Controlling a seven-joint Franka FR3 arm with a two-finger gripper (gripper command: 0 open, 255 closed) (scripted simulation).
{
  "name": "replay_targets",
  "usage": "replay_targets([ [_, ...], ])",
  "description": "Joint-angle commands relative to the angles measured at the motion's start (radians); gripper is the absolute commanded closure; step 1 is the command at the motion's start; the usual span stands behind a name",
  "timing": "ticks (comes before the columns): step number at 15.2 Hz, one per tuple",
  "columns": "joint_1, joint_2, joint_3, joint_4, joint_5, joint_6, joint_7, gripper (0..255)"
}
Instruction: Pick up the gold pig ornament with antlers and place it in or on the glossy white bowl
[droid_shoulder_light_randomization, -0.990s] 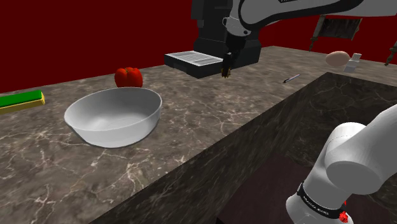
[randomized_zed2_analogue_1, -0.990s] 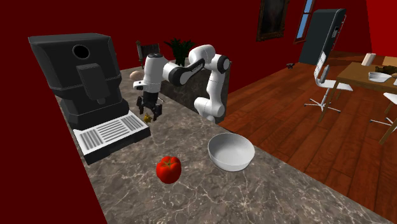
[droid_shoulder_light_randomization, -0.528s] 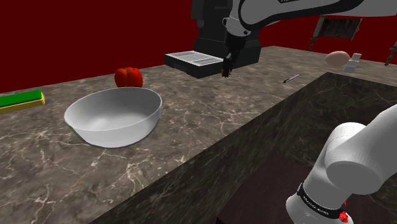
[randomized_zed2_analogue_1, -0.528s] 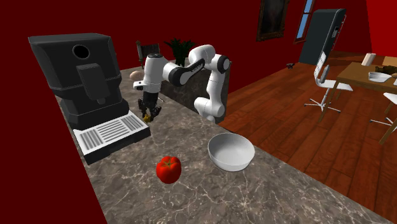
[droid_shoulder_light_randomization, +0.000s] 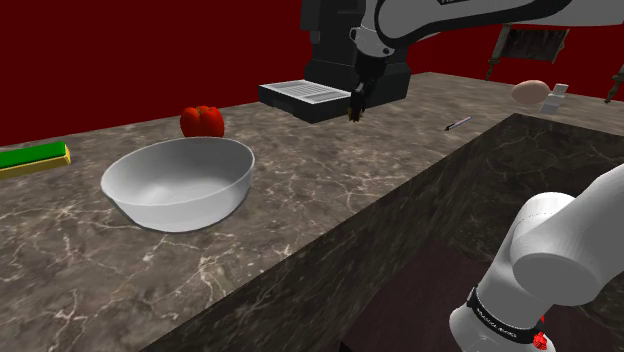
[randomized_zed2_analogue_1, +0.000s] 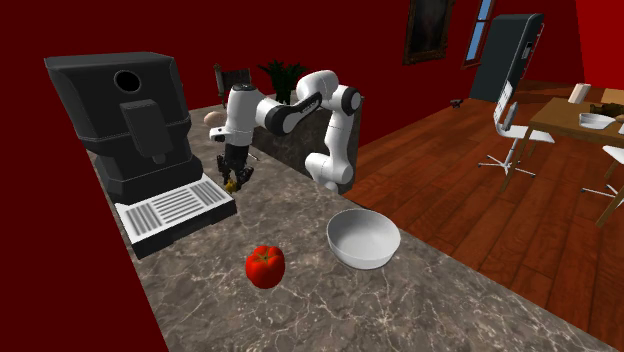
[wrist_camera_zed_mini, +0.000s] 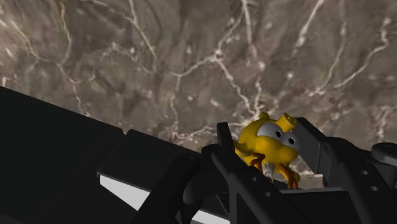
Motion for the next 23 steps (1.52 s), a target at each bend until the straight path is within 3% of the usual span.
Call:
replay_targets([
  [1, 0.0, 0.002, 0.0, 0.014, 0.001, -0.013, -0.002, 255],
  [23, 0.005, 0.082, 0.008, 0.388, 0.018, -0.305, -0.04, 255],
])
